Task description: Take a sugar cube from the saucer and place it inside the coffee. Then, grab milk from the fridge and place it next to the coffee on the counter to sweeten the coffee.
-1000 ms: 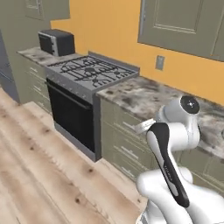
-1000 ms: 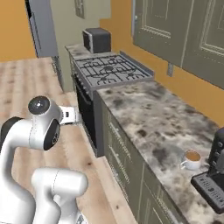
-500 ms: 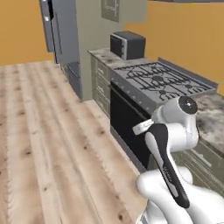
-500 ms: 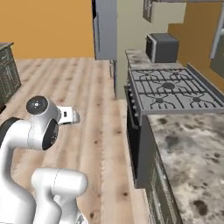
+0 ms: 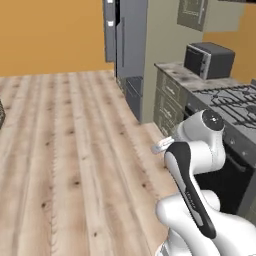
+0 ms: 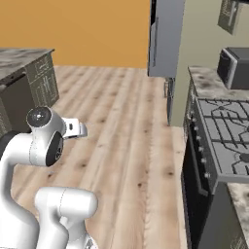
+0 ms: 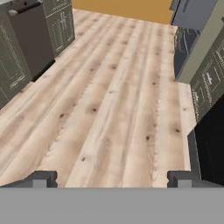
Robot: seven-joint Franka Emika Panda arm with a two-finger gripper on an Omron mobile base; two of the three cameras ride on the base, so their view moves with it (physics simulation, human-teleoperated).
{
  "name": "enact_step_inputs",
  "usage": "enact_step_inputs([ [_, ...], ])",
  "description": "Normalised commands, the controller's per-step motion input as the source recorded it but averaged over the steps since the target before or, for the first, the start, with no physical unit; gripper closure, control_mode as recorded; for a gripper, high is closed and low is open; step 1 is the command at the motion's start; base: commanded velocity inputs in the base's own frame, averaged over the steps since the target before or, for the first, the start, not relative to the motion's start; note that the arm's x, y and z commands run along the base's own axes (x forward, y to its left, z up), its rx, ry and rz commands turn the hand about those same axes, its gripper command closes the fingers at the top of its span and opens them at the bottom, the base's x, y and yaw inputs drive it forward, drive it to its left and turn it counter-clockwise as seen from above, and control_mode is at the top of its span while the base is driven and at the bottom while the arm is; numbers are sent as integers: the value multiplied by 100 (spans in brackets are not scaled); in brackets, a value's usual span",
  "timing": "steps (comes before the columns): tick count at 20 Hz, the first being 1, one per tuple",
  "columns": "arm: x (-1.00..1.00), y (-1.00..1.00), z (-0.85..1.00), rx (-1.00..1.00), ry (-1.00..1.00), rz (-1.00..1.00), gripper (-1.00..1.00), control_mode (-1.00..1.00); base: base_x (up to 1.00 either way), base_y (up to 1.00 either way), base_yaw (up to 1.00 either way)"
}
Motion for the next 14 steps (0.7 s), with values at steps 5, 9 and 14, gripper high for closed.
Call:
enact_step_inputs([
  [5, 0, 0, 0, 0, 0, 0, -100, 100, 100, 72, 25],
  [9, 0, 0, 0, 0, 0, 0, -100, 100, 100, 20, 11],
  [14, 0, 0, 0, 0, 0, 0, -100, 100, 100, 0, 1],
])
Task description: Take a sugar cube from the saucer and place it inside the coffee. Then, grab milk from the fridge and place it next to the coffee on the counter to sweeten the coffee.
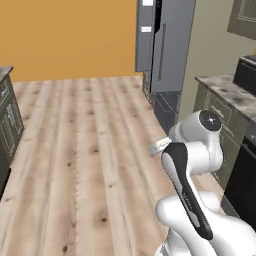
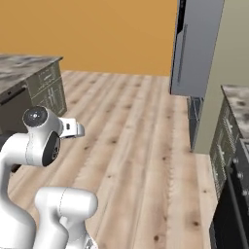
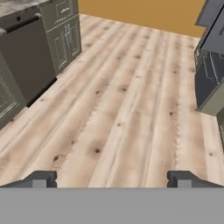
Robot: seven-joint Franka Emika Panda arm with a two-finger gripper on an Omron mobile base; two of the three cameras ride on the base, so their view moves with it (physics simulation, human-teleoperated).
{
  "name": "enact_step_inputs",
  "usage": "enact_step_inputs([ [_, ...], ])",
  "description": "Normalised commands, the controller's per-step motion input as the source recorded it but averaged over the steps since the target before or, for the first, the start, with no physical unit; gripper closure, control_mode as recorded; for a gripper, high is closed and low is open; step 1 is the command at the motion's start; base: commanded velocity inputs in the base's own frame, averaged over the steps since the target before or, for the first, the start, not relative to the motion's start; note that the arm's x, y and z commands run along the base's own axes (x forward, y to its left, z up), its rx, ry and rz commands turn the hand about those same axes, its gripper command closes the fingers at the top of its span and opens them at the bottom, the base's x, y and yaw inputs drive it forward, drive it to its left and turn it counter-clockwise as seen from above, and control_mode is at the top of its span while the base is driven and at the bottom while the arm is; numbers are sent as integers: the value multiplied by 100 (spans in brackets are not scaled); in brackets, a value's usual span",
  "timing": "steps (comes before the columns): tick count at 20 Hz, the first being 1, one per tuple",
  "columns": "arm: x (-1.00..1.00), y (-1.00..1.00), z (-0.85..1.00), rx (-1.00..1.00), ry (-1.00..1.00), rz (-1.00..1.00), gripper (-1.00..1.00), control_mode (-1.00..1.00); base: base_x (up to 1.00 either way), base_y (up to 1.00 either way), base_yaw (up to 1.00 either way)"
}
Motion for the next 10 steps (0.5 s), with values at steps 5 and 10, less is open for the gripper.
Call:
enact_step_inputs([
  [5, 0, 0, 0, 0, 0, 0, -100, 100, 100, 0, 0],
  [10, 0, 0, 0, 0, 0, 0, -100, 100, 100, 5, 0],
])
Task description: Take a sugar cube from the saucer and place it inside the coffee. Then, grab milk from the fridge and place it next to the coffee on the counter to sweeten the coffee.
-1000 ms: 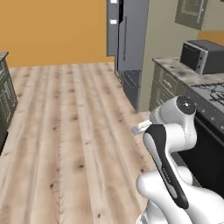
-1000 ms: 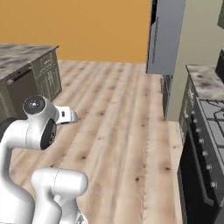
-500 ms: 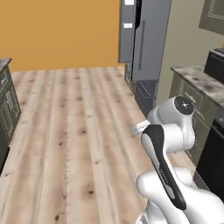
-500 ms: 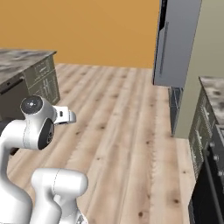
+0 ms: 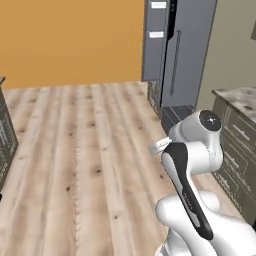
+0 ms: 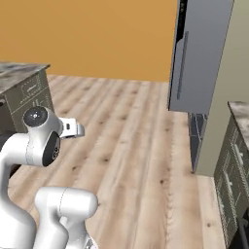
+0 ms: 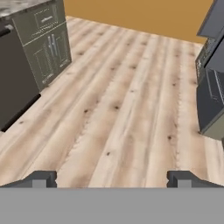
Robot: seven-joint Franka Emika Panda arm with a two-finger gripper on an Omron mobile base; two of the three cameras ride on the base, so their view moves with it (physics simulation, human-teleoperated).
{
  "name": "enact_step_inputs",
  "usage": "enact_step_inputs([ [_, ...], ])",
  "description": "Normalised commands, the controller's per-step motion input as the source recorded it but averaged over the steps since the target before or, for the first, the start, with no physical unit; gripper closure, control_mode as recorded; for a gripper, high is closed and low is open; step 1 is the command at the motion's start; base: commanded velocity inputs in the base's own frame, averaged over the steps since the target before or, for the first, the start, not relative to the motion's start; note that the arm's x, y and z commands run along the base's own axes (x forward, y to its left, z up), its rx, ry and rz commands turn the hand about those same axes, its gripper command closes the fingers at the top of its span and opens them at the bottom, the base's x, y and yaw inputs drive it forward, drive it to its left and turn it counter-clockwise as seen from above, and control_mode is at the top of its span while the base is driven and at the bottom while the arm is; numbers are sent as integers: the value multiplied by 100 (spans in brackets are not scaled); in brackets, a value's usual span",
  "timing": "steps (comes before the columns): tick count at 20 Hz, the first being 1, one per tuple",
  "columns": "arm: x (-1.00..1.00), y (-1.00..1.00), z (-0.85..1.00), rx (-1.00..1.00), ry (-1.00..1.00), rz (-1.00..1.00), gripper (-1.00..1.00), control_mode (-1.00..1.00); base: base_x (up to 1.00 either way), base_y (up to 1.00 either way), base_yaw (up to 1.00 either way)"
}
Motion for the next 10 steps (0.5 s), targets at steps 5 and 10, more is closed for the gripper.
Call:
enact_step_inputs([
  [5, 0, 0, 0, 0, 0, 0, -100, 100, 100, 22, -1],
  [10, 0, 0, 0, 0, 0, 0, -100, 100, 100, 36, -7],
])
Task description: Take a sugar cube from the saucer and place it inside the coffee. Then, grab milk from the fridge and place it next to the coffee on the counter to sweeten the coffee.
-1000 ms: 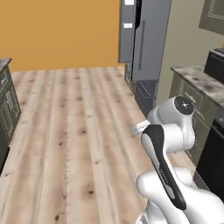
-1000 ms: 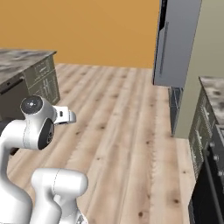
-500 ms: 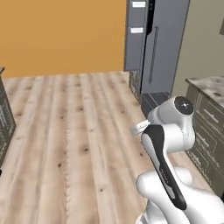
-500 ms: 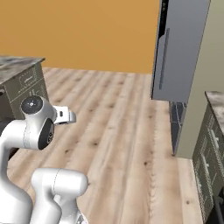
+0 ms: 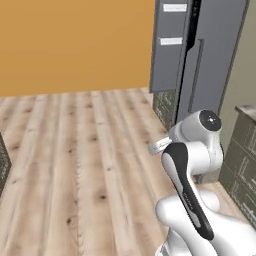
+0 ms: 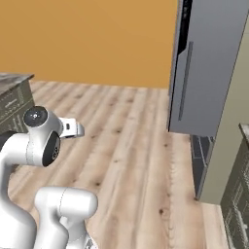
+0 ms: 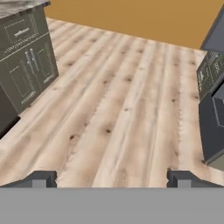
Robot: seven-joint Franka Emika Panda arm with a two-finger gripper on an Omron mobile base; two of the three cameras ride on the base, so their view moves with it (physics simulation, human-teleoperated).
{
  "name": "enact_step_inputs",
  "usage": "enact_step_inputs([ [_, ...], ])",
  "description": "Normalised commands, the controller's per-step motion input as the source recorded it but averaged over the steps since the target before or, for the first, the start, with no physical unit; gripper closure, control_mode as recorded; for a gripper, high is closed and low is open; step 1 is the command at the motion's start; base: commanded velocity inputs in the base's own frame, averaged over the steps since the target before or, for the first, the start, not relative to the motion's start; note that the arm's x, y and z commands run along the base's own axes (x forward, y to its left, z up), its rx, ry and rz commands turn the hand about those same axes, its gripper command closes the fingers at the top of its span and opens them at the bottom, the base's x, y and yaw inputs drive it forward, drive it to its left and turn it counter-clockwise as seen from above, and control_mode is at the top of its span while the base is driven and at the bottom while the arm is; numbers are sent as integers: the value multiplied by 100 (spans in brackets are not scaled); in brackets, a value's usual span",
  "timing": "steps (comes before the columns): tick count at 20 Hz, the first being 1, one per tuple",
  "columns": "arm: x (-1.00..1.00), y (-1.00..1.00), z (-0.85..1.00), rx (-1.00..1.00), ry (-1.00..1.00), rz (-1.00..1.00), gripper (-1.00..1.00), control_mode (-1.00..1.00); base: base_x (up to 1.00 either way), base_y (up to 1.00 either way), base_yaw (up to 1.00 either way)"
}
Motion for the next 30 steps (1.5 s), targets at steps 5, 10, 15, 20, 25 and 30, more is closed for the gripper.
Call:
enact_step_inputs([
  [5, 0, 0, 0, 0, 0, 0, -100, 100, 100, 39, -15],
  [10, 0, 0, 0, 0, 0, 0, -100, 100, 100, 52, -26],
  [15, 0, 0, 0, 0, 0, 0, -100, 100, 100, 72, -39],
  [20, 0, 0, 0, 0, 0, 0, -100, 100, 100, 86, -59],
  [25, 0, 0, 0, 0, 0, 0, -100, 100, 100, 85, -65],
  [30, 0, 0, 0, 0, 0, 0, -100, 100, 97, 80, -68],
])
